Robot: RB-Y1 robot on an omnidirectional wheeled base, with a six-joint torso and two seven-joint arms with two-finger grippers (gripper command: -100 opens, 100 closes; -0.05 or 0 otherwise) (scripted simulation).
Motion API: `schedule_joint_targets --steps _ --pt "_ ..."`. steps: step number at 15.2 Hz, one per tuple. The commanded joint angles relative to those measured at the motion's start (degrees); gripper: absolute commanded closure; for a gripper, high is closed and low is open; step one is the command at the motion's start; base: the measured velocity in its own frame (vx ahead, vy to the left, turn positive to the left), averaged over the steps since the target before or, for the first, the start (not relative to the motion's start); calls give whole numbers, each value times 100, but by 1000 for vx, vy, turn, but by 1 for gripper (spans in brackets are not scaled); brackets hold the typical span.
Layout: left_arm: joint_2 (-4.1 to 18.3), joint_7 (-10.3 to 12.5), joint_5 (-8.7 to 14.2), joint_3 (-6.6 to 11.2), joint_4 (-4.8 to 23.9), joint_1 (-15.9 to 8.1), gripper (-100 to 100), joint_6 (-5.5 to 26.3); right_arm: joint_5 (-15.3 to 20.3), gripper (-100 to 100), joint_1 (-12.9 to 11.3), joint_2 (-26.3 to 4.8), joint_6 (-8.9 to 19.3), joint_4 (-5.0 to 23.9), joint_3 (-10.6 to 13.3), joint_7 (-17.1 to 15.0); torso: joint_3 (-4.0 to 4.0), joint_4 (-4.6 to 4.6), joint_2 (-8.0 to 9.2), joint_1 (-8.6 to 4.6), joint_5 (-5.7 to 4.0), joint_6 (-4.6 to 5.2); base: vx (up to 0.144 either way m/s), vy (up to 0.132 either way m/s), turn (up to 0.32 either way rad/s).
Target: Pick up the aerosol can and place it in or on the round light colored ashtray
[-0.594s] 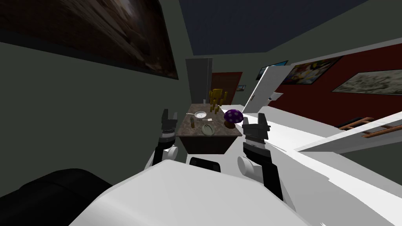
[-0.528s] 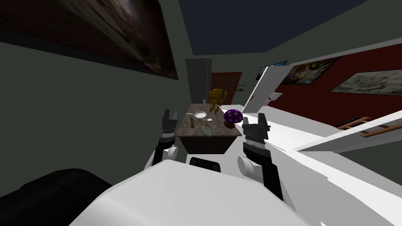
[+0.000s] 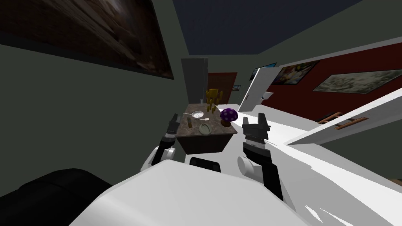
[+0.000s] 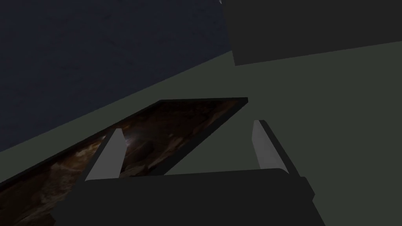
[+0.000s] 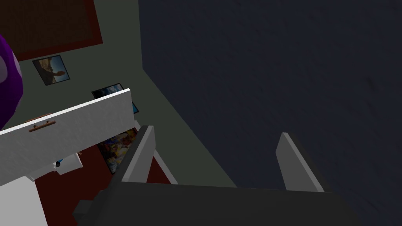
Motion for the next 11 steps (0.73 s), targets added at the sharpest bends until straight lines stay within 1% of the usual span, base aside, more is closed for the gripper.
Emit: schedule_joint_targets --steps 1,2,3,5,6,8,9,11 --pt "143 -35 -63 41 161 -86 -100 107 0 0 0 0 0 0 0 0 0 0 0 0 0 0 -13 -19 -74" --pt "265 -63 -123 65 284 -114 -100 169 0 0 0 0 0 0 0 0 0 0 -1 1 0 -1 -9 -22 -77" --pt "265 -63 -123 65 284 -114 -100 169 0 0 0 0 0 0 0 0 -1 0 -2 0 0 0 -6 -19 -56" --pt "514 -120 -252 112 549 -176 -100 300 0 0 0 0 0 0 0 0 -3 -1 -5 2 1 0 -6 -22 -97" --pt "514 -120 -252 112 549 -176 -100 300 0 0 0 0 0 0 0 0 -3 -1 -5 1 0 0 -7 -24 -99" --pt "767 -181 -389 160 835 -245 -100 441 0 0 0 0 0 0 0 0 -2 -1 -4 0 0 -1 -8 -27 -106" --pt "767 -181 -389 160 835 -245 -100 441 0 0 0 0 0 0 0 0 -3 -1 -5 -1 0 0 -8 -27 -95" --pt "1021 -242 -534 207 1136 -319 -100 589 0 0 0 0 0 0 0 0 -2 -1 -5 0 0 0 -9 -29 -114"
